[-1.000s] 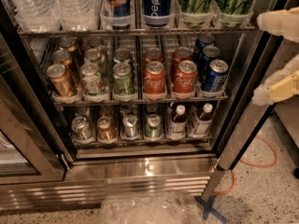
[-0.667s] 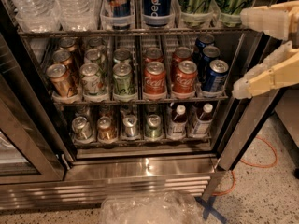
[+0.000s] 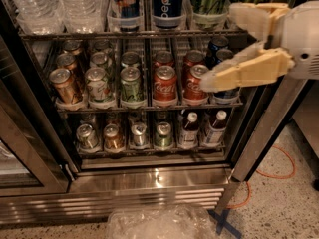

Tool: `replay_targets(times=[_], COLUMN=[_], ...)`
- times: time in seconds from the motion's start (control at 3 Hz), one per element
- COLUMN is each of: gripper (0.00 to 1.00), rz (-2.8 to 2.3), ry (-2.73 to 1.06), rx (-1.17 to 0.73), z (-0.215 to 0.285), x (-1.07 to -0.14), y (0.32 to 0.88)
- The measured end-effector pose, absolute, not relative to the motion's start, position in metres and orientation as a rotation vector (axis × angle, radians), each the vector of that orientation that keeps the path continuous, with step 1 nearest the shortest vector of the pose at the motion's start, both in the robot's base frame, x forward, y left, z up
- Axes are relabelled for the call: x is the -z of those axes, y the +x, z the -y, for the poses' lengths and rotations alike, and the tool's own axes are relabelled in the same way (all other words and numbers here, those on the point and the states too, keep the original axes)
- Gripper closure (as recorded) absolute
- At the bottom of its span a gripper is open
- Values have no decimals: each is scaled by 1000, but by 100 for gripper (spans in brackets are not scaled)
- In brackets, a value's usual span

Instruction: Pick water bottle from top shelf of fridge

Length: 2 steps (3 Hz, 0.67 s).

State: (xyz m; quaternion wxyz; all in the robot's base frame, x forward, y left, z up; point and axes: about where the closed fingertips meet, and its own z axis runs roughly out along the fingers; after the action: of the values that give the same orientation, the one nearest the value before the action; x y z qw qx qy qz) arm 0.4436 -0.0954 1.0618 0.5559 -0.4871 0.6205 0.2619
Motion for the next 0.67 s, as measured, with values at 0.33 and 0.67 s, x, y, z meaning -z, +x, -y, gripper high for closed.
replay_targets(times=[0.33,0.67], gripper=[0,0], rz=[-1418,-1365], ry=[-1042,-1011], rx=[-639,-700], z=[70,48], x=[-1061,-1060], y=[448,454])
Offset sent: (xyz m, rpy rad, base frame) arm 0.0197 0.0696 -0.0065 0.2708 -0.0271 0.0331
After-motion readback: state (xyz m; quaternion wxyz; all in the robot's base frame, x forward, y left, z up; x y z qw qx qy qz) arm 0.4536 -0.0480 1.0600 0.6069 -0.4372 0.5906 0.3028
